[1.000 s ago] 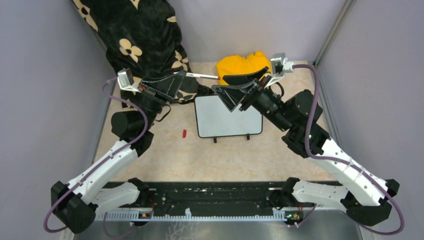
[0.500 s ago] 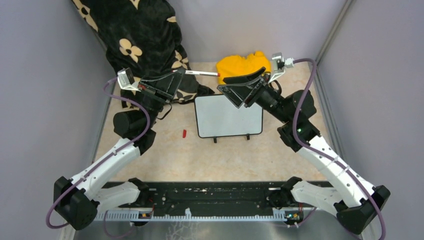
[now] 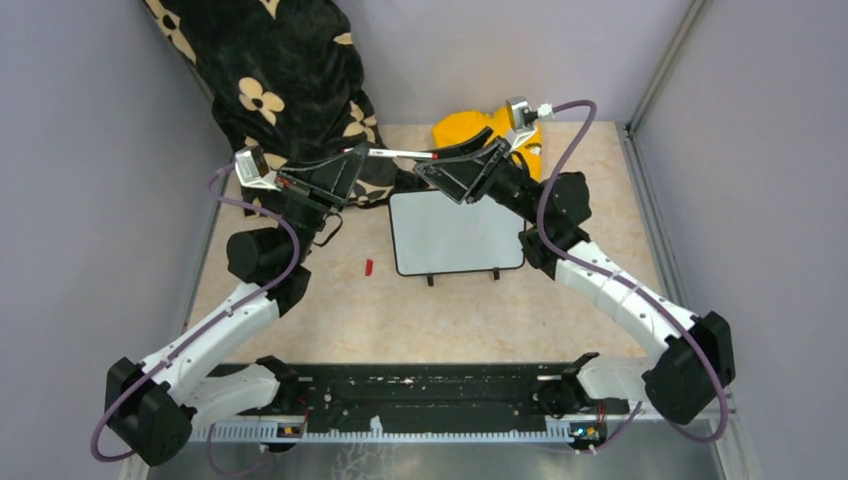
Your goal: Write a sentence on the whiteboard
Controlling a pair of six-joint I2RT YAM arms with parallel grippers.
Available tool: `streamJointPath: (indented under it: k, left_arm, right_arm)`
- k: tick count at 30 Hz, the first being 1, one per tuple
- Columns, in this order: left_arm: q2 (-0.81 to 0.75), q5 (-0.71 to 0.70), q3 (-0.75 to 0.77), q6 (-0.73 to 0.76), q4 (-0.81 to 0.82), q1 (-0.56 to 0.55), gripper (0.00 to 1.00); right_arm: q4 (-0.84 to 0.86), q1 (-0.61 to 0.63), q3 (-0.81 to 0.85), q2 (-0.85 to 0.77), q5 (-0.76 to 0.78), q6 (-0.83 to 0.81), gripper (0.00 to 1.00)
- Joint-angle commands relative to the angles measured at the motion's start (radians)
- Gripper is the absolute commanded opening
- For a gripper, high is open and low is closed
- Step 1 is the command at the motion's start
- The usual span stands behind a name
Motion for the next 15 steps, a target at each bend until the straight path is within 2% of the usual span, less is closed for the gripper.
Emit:
streamJointPath:
  k: [1, 8, 15]
  left_arm:
    - [-0.03, -0.015, -0.011, 0.004, 0.001, -0.004, 0.0]
    - [-0.021, -0.008, -0.017, 0.001, -0.04, -0.004, 0.0]
    - [0.004, 0.003, -0.006, 0.018, -0.083, -0.004, 0.0]
  right_arm:
    - [0.161, -0.008, 0.046, 0.049, -0.027, 0.087, 0.54]
    - [0.122, -0.009, 0.072, 0.081, -0.009, 0.096, 0.45]
    - [0.143, -0.008, 0.075, 0.102, -0.001, 0.132, 0.45]
